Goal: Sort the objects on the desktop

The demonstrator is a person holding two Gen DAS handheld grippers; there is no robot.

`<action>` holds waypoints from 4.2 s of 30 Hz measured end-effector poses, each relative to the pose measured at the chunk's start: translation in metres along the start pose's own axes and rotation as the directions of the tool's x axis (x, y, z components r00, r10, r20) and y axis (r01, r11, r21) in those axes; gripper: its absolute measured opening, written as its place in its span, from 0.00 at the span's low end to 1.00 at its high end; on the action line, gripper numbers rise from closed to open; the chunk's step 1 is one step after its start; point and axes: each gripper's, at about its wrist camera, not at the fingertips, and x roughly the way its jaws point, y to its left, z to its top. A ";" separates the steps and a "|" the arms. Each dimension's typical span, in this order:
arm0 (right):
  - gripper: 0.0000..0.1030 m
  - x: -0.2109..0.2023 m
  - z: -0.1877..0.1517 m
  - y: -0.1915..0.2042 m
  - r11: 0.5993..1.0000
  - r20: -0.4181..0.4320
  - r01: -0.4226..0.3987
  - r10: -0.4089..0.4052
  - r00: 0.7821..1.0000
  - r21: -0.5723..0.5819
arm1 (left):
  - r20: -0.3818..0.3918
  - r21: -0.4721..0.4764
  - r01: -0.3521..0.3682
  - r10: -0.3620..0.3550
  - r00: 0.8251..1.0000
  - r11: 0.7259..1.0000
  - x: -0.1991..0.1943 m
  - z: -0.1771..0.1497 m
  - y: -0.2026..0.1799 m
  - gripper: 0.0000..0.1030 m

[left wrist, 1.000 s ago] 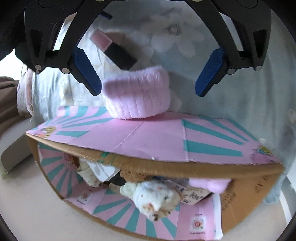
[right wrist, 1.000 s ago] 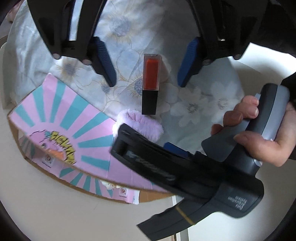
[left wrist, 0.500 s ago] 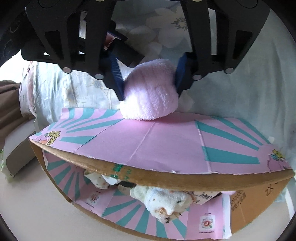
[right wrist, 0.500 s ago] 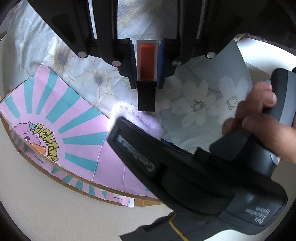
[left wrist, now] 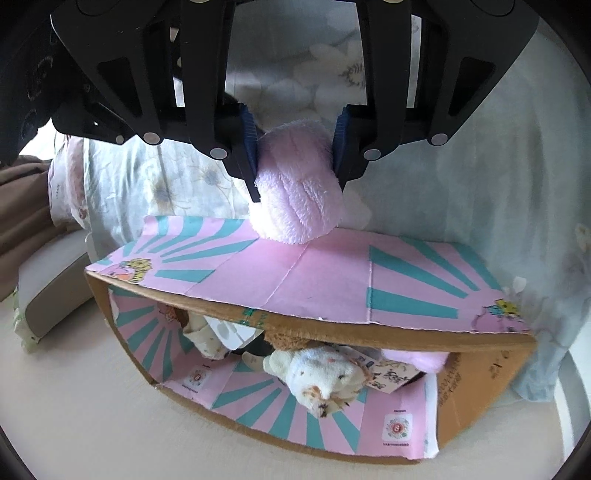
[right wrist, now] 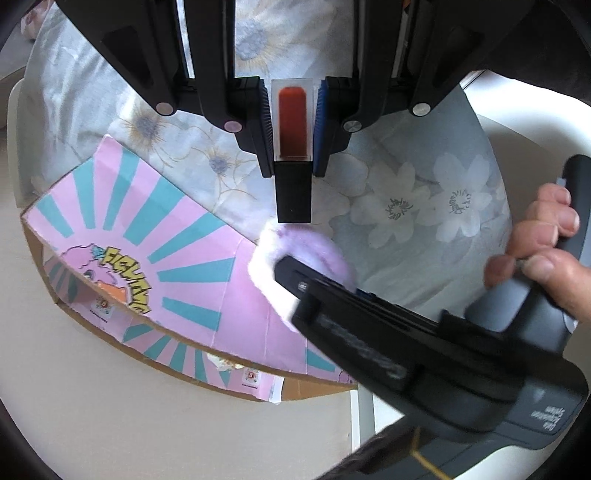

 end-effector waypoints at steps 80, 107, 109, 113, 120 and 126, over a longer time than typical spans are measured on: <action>0.99 0.030 0.156 -0.164 0.842 -0.206 0.177 -0.081 0.975 0.509 | 0.060 0.161 -0.146 0.138 0.989 0.976 -0.015 0.186 0.009 1.00; 0.99 0.002 0.153 -0.151 0.777 -0.267 0.326 -0.209 0.941 0.539 | 0.093 0.154 -0.187 0.174 0.980 0.970 -0.047 0.177 -0.002 1.00; 0.99 0.001 0.154 -0.149 0.777 -0.264 0.327 -0.213 0.941 0.538 | 0.100 0.156 -0.194 0.180 0.979 0.969 -0.050 0.177 -0.003 1.00; 0.99 -0.002 0.155 -0.146 0.782 -0.261 0.326 -0.215 0.941 0.531 | 0.110 0.153 -0.198 0.182 0.977 0.968 -0.056 0.176 -0.003 1.00; 0.99 -0.007 0.156 -0.144 0.776 -0.260 0.333 -0.224 0.939 0.535 | 0.119 0.152 -0.209 0.192 0.974 0.966 -0.061 0.173 -0.003 1.00; 0.99 -0.015 0.160 -0.143 0.775 -0.262 0.352 -0.246 0.933 0.525 | 0.132 0.157 -0.217 0.197 0.971 0.963 -0.070 0.172 -0.006 1.00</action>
